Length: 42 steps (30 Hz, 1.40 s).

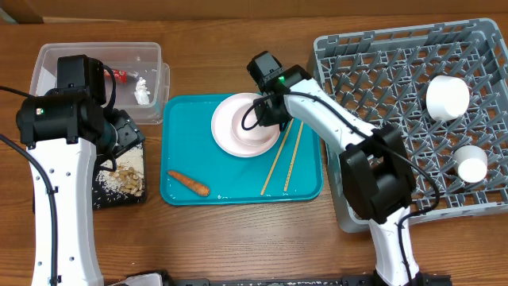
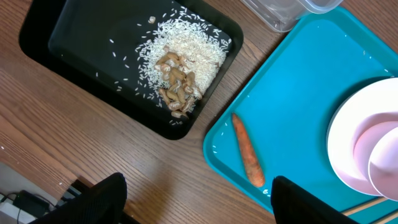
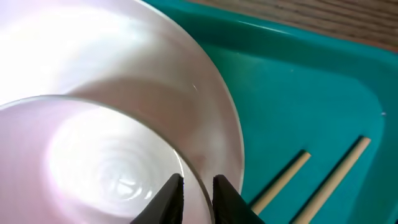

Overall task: Sort waste into correct bins and load items into the dishwasher
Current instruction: 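Carry the pink bowl to the dish rack and set it down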

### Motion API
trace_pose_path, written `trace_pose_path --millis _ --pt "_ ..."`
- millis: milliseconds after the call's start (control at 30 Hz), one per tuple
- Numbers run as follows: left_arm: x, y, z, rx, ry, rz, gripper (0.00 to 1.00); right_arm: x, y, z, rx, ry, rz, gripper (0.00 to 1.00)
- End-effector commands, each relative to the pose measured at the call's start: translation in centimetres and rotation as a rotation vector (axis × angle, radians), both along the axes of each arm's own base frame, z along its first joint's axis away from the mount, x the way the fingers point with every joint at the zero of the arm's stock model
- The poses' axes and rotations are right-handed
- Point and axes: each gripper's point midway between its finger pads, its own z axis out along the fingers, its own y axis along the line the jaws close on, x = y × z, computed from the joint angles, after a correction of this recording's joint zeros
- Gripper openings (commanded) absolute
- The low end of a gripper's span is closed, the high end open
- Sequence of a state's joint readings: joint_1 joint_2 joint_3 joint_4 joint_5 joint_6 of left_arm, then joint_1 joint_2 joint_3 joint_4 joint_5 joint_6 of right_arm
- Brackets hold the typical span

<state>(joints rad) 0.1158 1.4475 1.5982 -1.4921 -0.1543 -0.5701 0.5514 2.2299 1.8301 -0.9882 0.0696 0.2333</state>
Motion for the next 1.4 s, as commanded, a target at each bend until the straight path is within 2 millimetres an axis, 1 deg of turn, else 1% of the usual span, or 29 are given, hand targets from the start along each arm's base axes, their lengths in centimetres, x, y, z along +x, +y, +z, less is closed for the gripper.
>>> trace_pose_path --millis 0,67,100,267,333,400,467,500,533,567,600,633,667,700,733,800,833,867,933,1000,1033,1067,1167,1200,1233,1267,1367 --pt "0.0 0.3 0.5 0.016 -0.019 -0.002 0.77 0.2 0.7 2.2 0.045 -0.033 0.005 0.18" --pt "0.0 0.3 0.5 0.014 -0.019 -0.003 0.77 0.0 0.6 2.2 0.042 -0.028 0.005 0.1" --pt "0.0 0.3 0.5 0.014 -0.019 -0.002 0.76 0.0 0.6 2.2 0.039 -0.025 0.005 0.04" --pt "0.0 0.3 0.5 0.014 -0.02 -0.002 0.76 -0.4 0.3 2.2 0.027 -0.01 0.012 0.04" --pt "0.1 0.3 0.5 0.014 -0.019 -0.002 0.76 0.0 -0.1 4.2 0.03 -0.027 0.023 0.04" --pt "0.0 0.3 0.5 0.014 -0.019 -0.003 0.76 1.3 -1.1 8.2 0.053 -0.087 0.016 0.04" --pt "0.0 0.3 0.5 0.014 -0.018 -0.003 0.76 3.3 -3.4 12.6 0.059 -0.177 -0.038 0.04" --pt "0.0 0.3 0.5 0.014 -0.018 -0.003 0.77 4.5 -5.4 15.3 0.044 -0.245 -0.07 0.04" --pt "0.0 0.3 0.5 0.014 -0.018 -0.003 0.76 5.9 -8.1 18.5 0.008 -0.34 -0.102 0.04" --pt "0.0 0.3 0.5 0.014 -0.02 -0.003 0.77 7.5 -12.6 22.0 -0.093 -0.455 -0.153 0.04" --pt "0.1 0.3 0.5 0.014 -0.019 -0.003 0.77 8.2 -16.1 23.8 -0.179 -0.519 -0.222 0.04" --pt "0.1 0.3 0.5 0.015 -0.02 -0.003 0.77 8.4 -18.7 24.8 -0.242 -0.553 -0.286 0.04" --pt "0.1 0.3 0.6 0.015 -0.022 -0.003 0.77 8.4 -23.0 26.1 -0.352 -0.59 -0.391 0.04" --pt "0.2 0.3 0.6 0.016 -0.025 -0.003 0.77 8.3 -24.7 26.5 -0.401 -0.604 -0.443 0.04" --pt "0.7 0.4 0.7 0.018 -0.046 -0.002 0.8 6.9 -31.6 28.4 -0.606 -0.674 -0.728 0.04" --pt "1.2 0.4 0.9 0.02 -0.068 -0.002 0.82 5.2 -35.2 29.3 -0.738 -0.715 -0.897 0.04" --pt "1.6 0.4 1.0 0.021 -0.084 -0.002 0.83 4.7 -36.4 29.2 -0.776 -0.713 -0.932 0.04" --pt "2.0 0.5 1.1 0.024 -0.101 -0.002 0.84 4.2 -37.6 28.6 -0.806 -0.694 -0.959 0.04" --pt "2.6 0.6 1.3 0.027 -0.128 -0.002 0.85 3.7 -39.4 26.7 -0.835 -0.648 -0.985 0.04" --pt "2.8 0.6 1.4 0.028 -0.136 -0.002 0.86 3.5 -40.4 24.4 -0.862 -0.606 -0.984 0.04" --pt "2.8 0.6 1.4 0.028 -0.137 -0.002 0.86 3.4 -40.5 23.6 -0.869 -0.593 -0.979 0.04" --pt "2.8 0.6 1.4 0.029 -0.14 -0.002 0.86 3.3 -40.6 22.2 -0.88 -0.572 -0.97 0.04" --pt "2.9 0.6 1.5 0.029 -0.141 -0.002 0.86 3.2 -40.4 18.9 -0.891 -0.539 -0.948 0.04" --pt "2.9 0.6 1.5 0.029 -0.141 -0.002 0.86 3.2 -40.3 18.3 -0.888 -0.532 -0.94 0.04" --pt "2.8 0.6 1.4 0.028 -0.14 -0.002 0.86 3.1 -39.8 16.7 -0.888 -0.511 -0.918 0.04" --pt "2.7 0.6 1.4 0.028 -0.134 -0.002 0.86 2.9 -39.5 15.7 -0.894 -0.497 -0.899 0.04" --pt "2.5 0.6 1.3 0.026 -0.123 -0.002 0.86 2.4 -38.6 13.6 -0.907 -0.466 -0.858 0.04"
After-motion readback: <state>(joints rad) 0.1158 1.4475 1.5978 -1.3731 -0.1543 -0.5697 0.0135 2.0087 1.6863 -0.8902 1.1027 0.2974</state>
